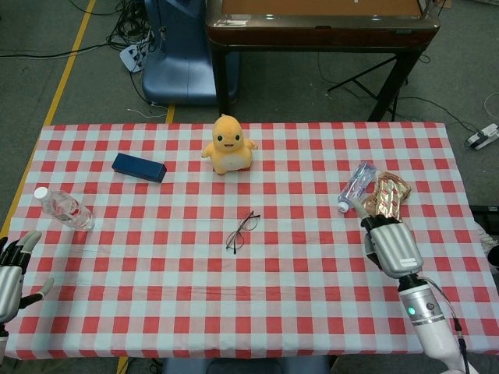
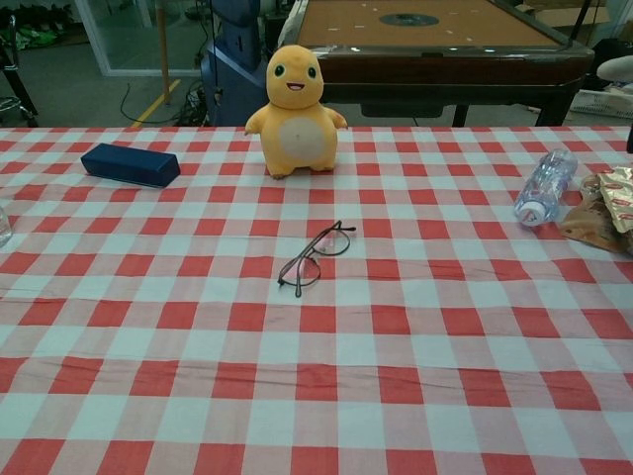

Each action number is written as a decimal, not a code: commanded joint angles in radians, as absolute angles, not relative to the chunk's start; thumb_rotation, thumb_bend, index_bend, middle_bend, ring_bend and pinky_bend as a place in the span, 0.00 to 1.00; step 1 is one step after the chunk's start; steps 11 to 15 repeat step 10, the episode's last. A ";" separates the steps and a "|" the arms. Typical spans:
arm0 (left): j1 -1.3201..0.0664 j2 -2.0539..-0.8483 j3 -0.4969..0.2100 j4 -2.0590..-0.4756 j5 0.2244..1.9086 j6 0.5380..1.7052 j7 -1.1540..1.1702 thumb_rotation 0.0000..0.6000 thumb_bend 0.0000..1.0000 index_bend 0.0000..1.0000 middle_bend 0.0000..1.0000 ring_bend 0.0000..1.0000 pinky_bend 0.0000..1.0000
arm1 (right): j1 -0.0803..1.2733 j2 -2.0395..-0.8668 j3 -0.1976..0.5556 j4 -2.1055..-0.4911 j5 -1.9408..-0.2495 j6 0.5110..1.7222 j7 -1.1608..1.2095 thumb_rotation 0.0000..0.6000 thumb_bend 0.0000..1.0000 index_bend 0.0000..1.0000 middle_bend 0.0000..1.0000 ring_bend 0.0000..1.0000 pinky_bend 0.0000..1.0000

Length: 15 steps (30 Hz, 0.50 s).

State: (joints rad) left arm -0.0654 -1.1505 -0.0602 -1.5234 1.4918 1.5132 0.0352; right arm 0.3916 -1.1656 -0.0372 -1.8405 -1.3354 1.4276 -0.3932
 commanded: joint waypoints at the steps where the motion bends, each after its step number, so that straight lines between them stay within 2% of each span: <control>1: -0.064 -1.151 -0.061 -1.521 1.491 1.517 0.033 1.00 0.26 0.09 0.10 0.14 0.00 | 0.336 -1.140 -0.062 -1.831 -1.378 1.484 -0.382 1.00 0.74 0.00 0.35 0.33 0.44; 10: -0.058 -1.144 -0.058 -1.530 1.494 1.530 0.032 1.00 0.26 0.09 0.10 0.14 0.00 | 0.230 -1.115 -0.076 -1.820 -1.438 1.575 -0.349 1.00 0.74 0.00 0.36 0.32 0.44; 15: -0.058 -1.144 -0.058 -1.530 1.494 1.530 0.032 1.00 0.26 0.09 0.10 0.14 0.00 | 0.230 -1.115 -0.076 -1.820 -1.438 1.575 -0.349 1.00 0.74 0.00 0.36 0.32 0.44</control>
